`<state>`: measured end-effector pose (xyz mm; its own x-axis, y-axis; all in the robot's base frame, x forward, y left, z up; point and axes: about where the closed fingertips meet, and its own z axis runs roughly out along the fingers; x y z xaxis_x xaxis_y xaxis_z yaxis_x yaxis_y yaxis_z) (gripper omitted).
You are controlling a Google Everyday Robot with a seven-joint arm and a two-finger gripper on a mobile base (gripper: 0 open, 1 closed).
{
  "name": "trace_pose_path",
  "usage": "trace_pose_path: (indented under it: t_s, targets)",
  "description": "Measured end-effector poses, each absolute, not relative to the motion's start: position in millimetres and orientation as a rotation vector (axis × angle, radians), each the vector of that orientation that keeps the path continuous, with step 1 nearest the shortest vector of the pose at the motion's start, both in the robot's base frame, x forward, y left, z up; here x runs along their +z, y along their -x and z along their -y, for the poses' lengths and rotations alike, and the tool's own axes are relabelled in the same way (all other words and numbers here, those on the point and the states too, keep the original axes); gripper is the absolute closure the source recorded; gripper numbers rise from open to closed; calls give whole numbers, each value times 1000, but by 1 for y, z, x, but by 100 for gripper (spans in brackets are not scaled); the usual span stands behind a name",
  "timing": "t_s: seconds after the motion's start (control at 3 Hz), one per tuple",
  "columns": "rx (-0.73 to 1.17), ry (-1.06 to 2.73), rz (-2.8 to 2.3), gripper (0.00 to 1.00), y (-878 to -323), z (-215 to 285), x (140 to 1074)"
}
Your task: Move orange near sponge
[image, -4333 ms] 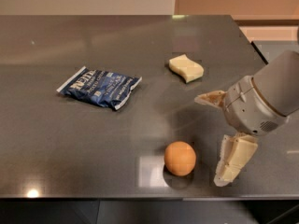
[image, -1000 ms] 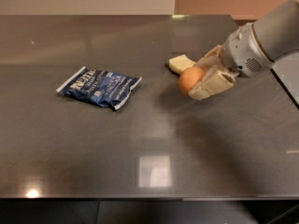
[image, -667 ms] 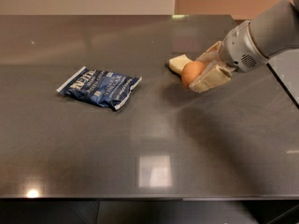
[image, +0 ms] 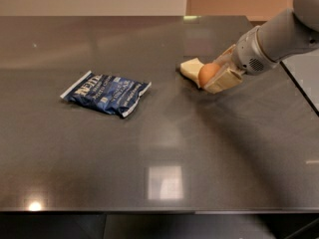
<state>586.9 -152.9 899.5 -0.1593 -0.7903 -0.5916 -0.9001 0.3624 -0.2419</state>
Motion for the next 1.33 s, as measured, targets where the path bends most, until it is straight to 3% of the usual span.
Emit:
trace_pose_path:
  t_s: [0.67, 1.0, 1.33]
  targets:
    - [193, 1410, -2040, 100, -614, 177, 873]
    - [200, 1402, -2052, 85, -615, 182, 866]
    - [213, 1405, -2059, 62, -614, 185, 858]
